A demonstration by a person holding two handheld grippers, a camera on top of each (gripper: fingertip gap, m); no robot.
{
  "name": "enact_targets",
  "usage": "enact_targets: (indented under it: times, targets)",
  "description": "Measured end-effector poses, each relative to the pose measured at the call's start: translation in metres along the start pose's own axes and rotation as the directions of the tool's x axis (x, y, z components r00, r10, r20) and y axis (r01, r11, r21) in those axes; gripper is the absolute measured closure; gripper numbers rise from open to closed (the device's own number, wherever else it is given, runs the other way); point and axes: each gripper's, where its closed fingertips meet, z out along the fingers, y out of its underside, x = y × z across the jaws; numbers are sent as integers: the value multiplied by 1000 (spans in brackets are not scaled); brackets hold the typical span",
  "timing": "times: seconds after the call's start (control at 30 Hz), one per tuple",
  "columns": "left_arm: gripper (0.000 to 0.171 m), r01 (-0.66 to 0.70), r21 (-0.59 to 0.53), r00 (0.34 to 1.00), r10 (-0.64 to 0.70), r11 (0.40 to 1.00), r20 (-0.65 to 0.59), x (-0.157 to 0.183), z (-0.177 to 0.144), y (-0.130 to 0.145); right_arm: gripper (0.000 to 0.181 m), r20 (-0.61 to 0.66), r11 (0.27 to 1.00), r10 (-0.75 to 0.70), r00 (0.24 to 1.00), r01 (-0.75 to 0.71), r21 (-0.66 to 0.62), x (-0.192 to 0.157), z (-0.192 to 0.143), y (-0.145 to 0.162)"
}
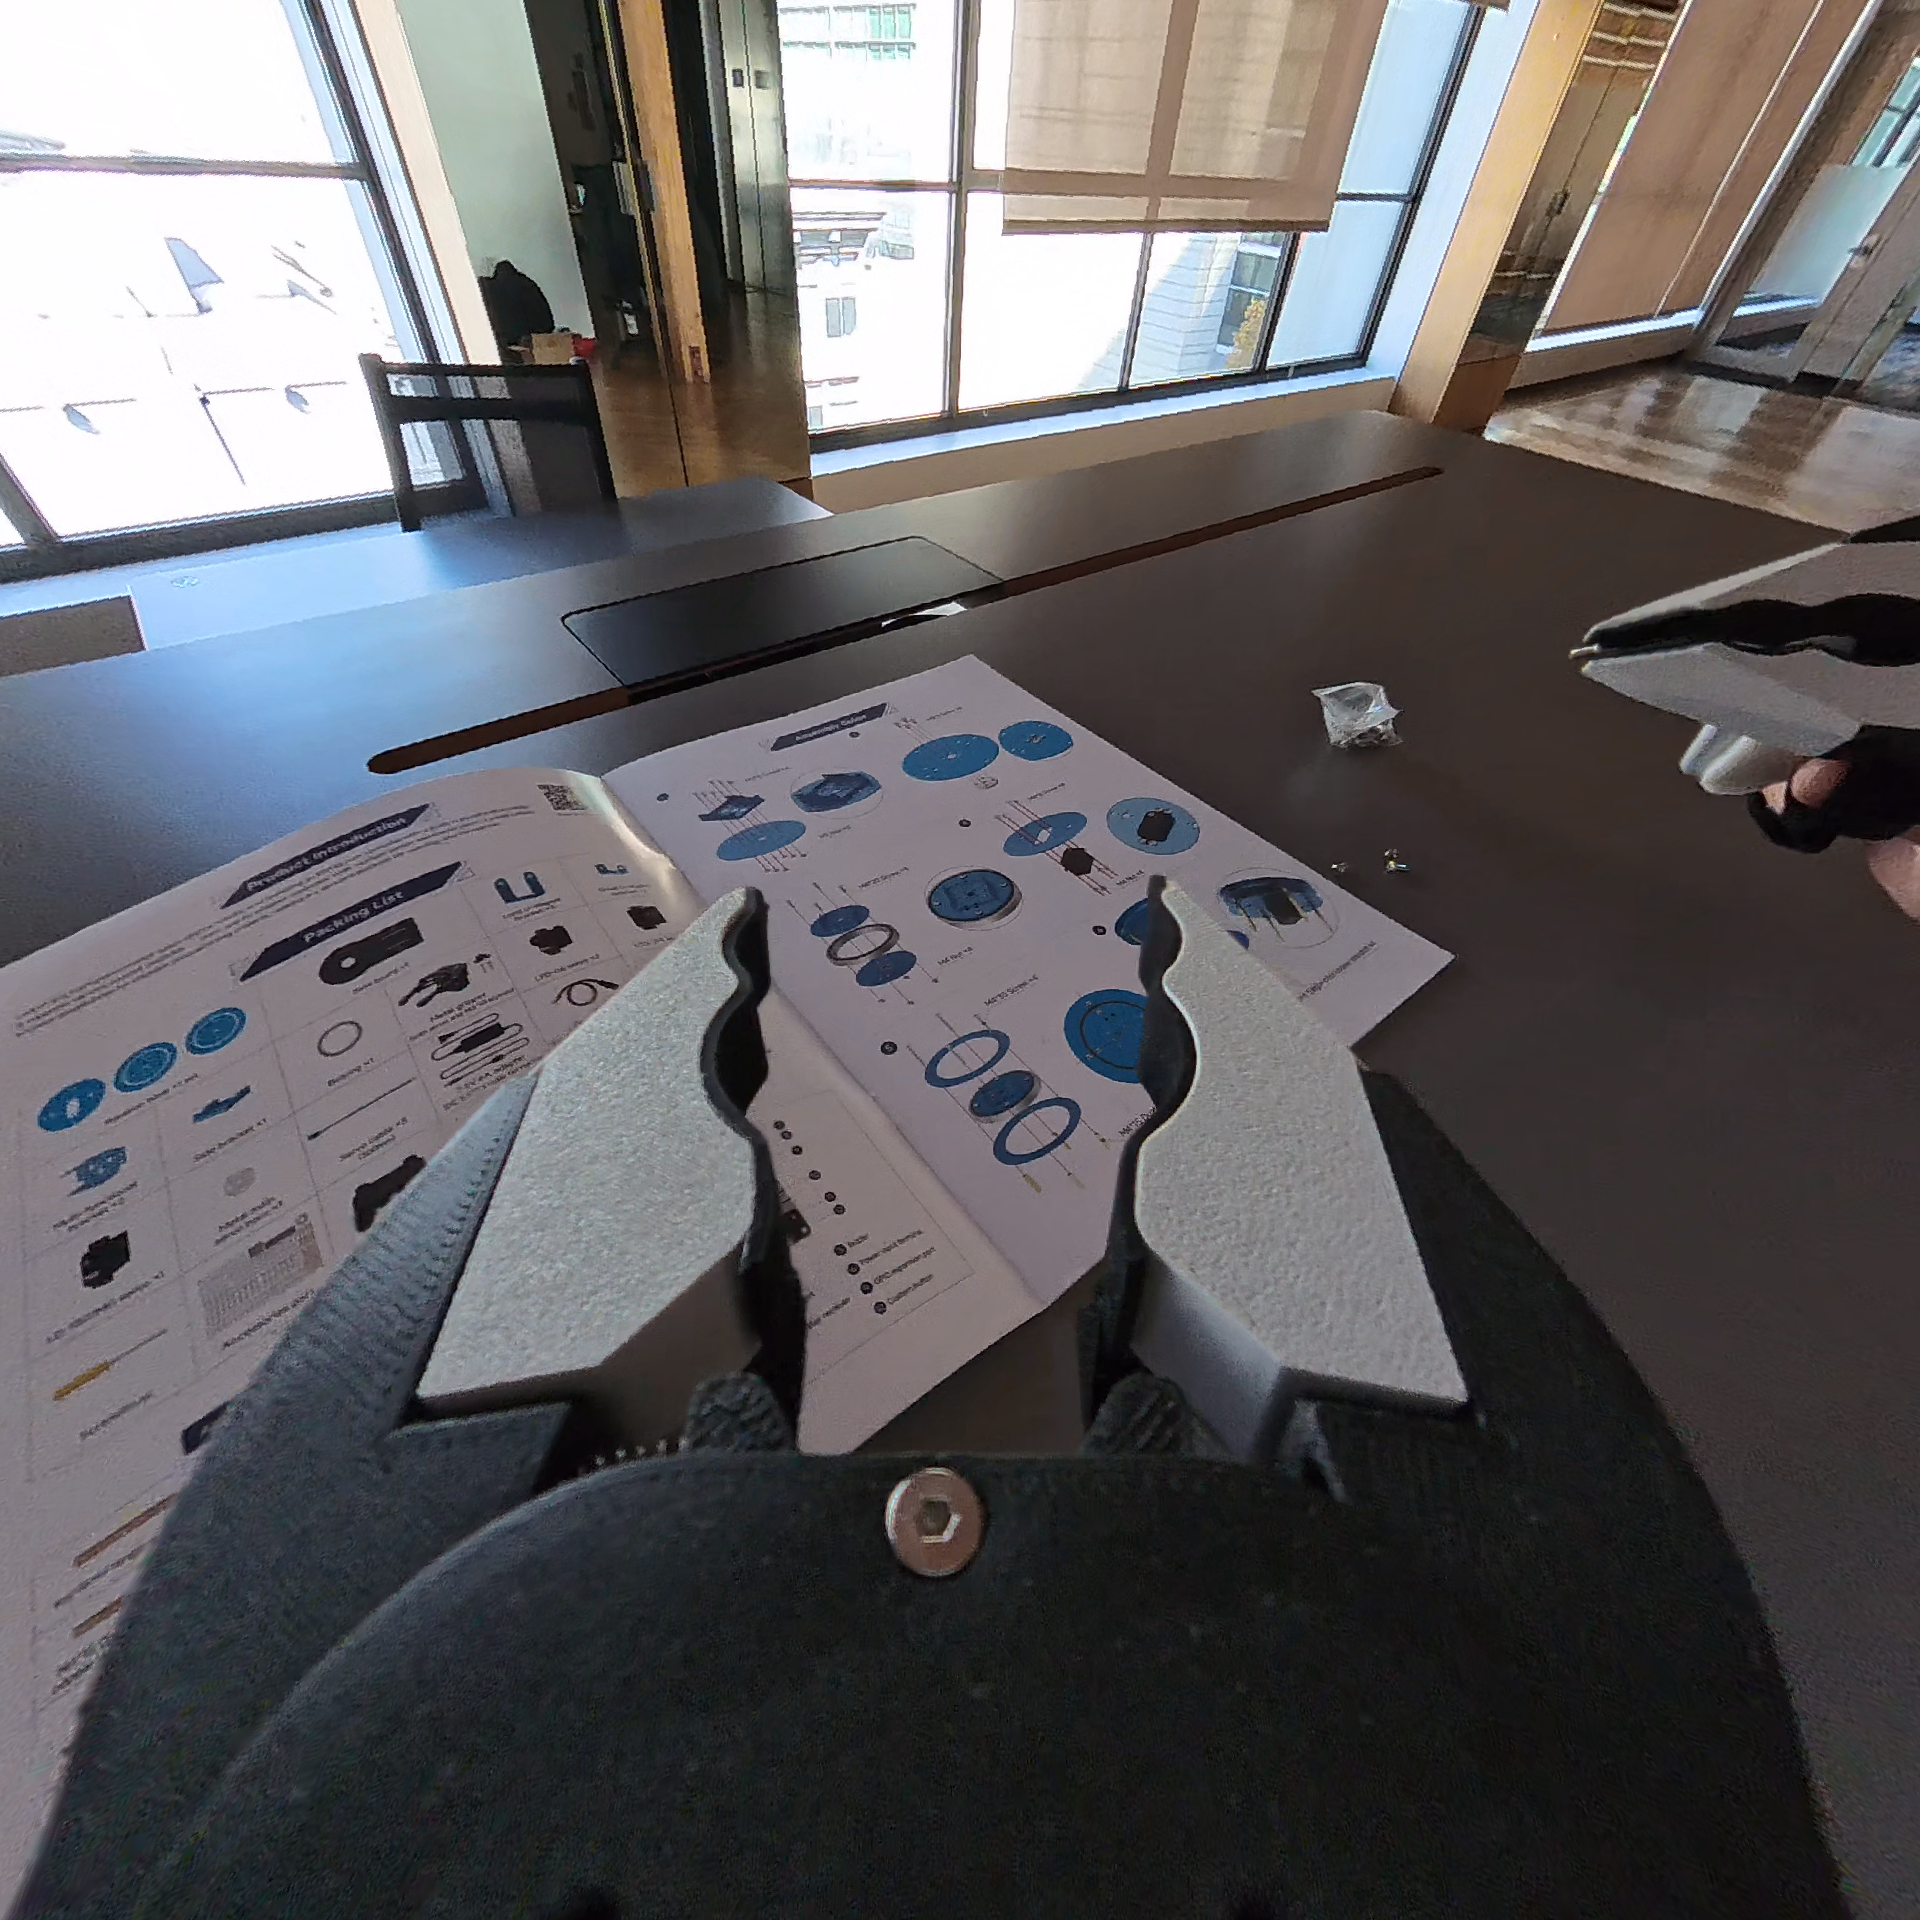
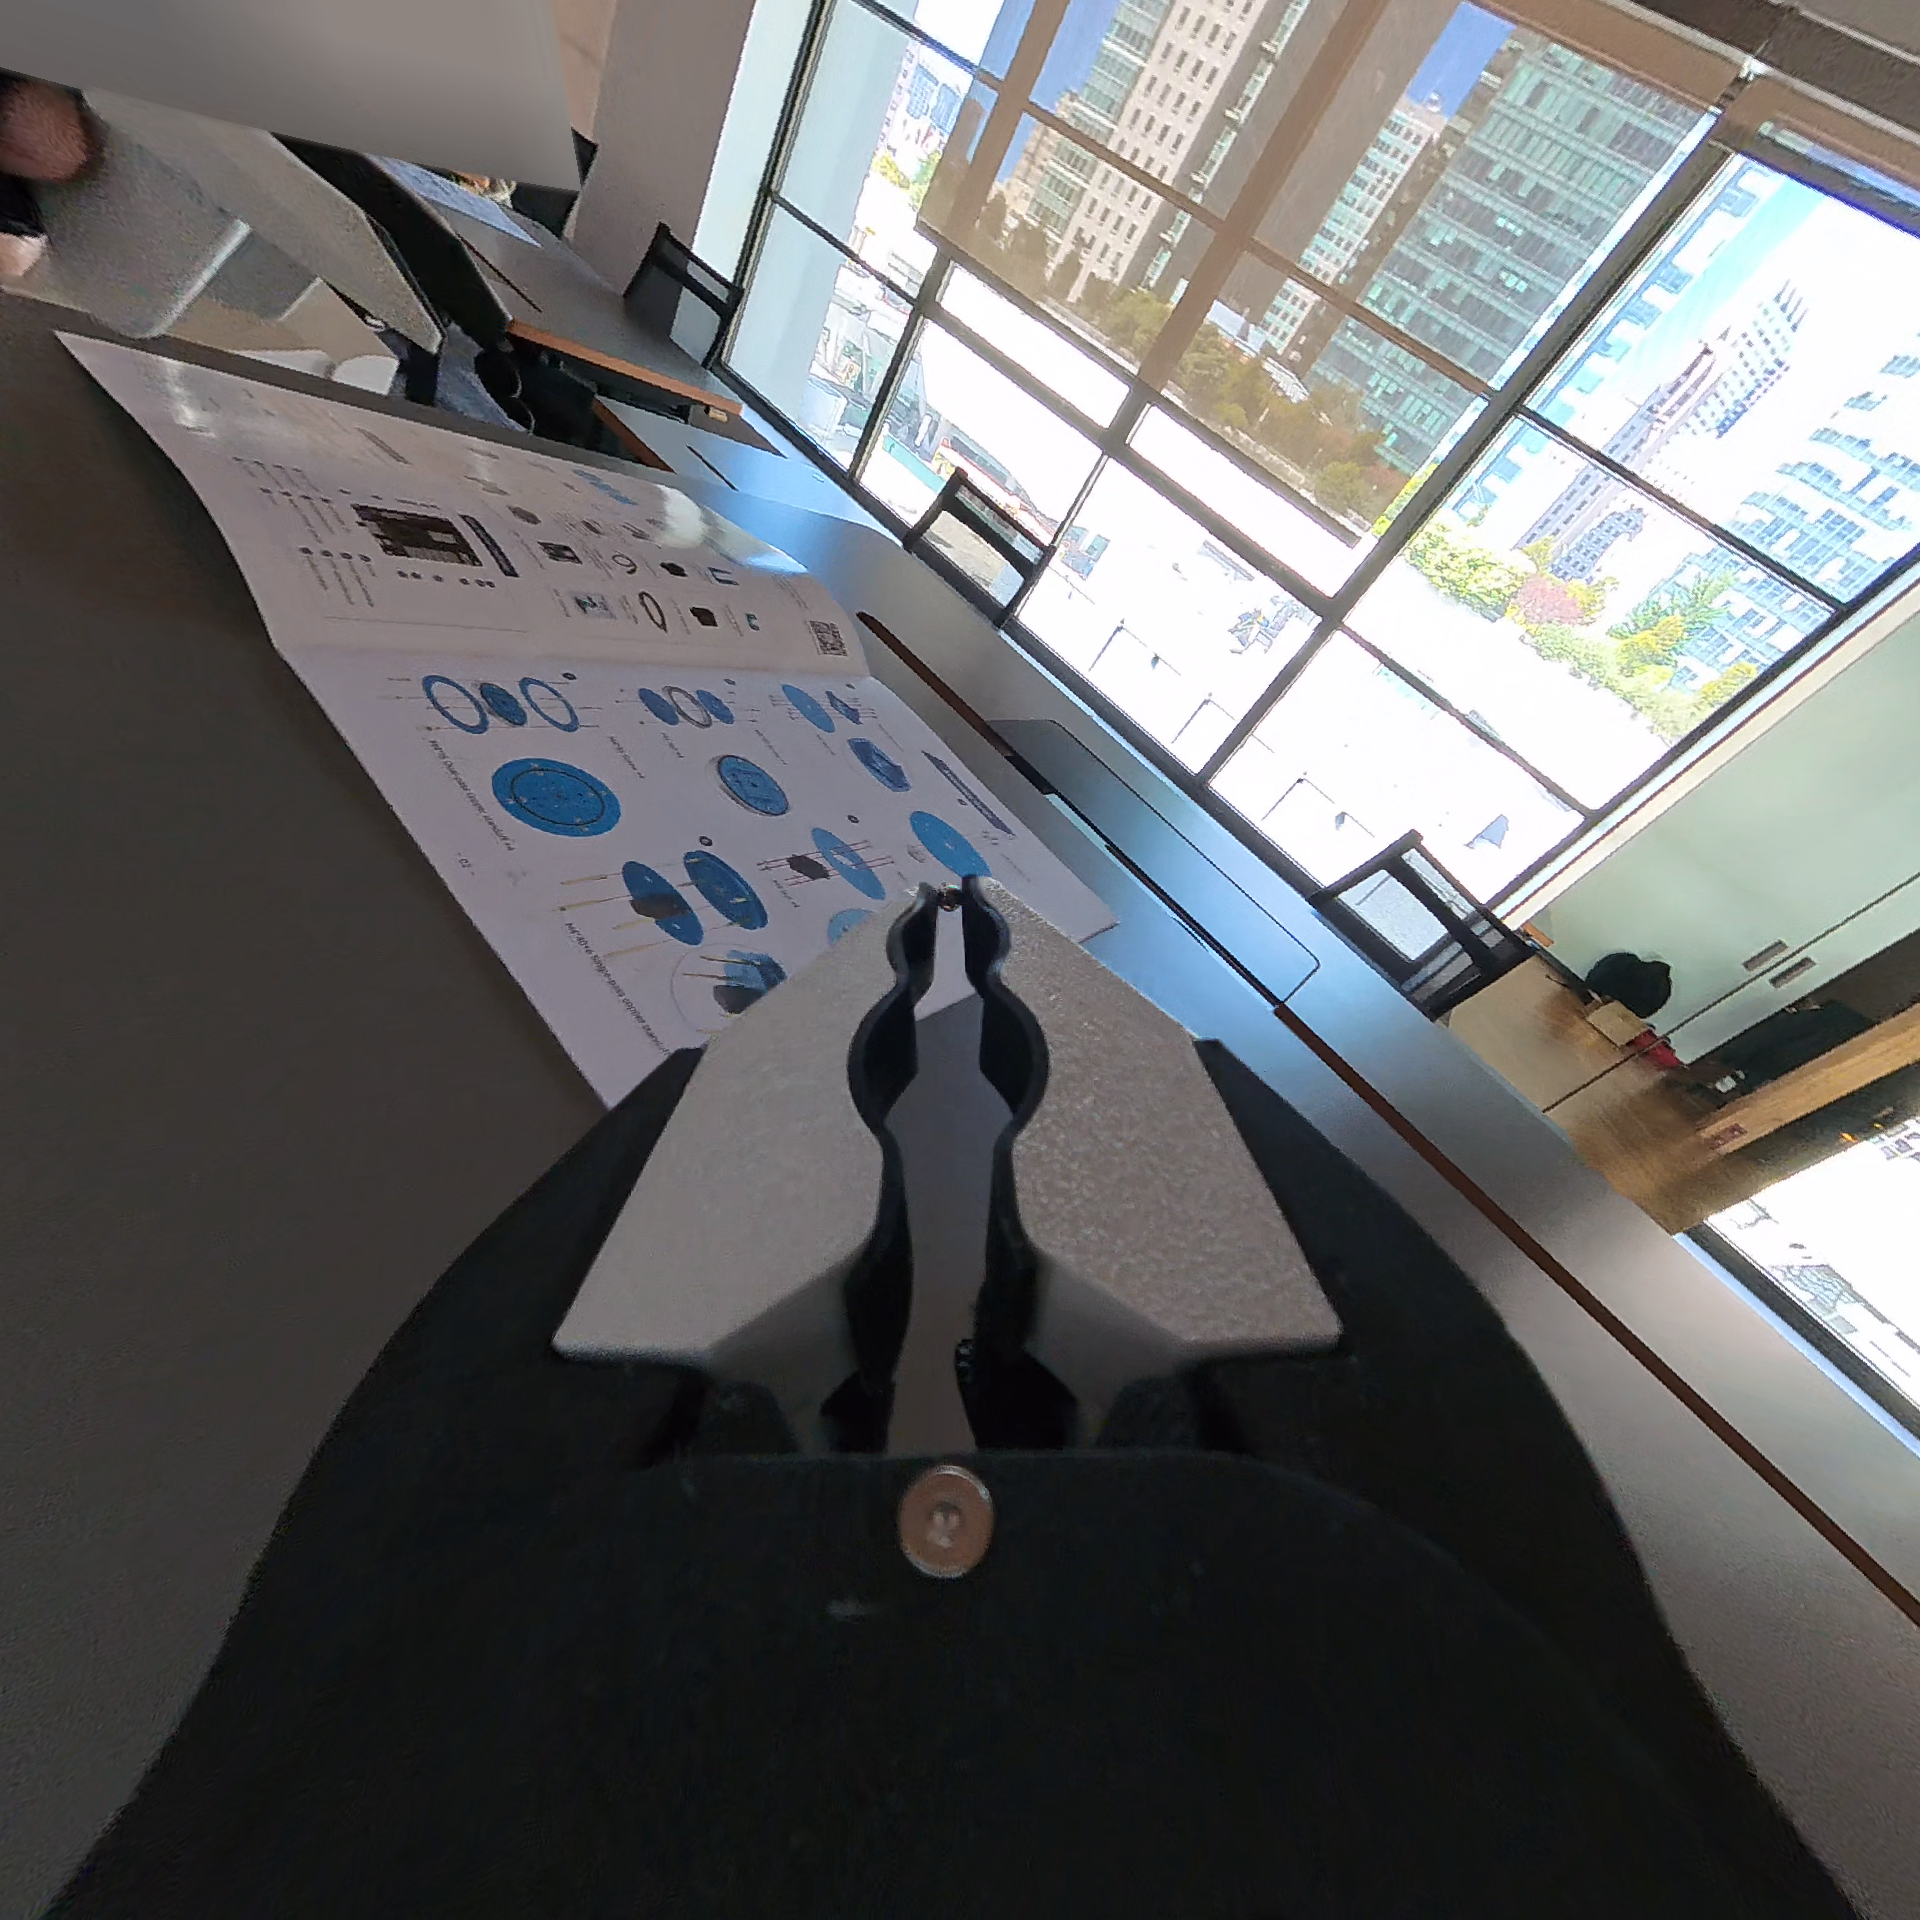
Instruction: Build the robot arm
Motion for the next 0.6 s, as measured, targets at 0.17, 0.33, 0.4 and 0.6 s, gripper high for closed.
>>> enact_targets:
  times: [0.17, 0.33, 0.4, 0.6]
  targets:
    - [101, -14, -2, 1000, 14, 1000, -26, 4, 1, 1, 178, 48, 998, 58, 997, -60, 26, -10, -3, -9]
    - [101, -12, -24, 999, 11, 1000, -45, 6, 4, 7, 178, 76, 999, 46, 996, -47, 19, -21, 0, -11]
    - [101, -17, -36, 999, 16, 999, -42, 5, 6, 10, 178, 89, 998, 55, 995, -55, 3, -24, 1, -7]
    - [102, -38, -74, 999, 36, 997, -34, 3, 10, 18, 178, 96, 995, 96, 991, -95, -17, -22, 5, -3]
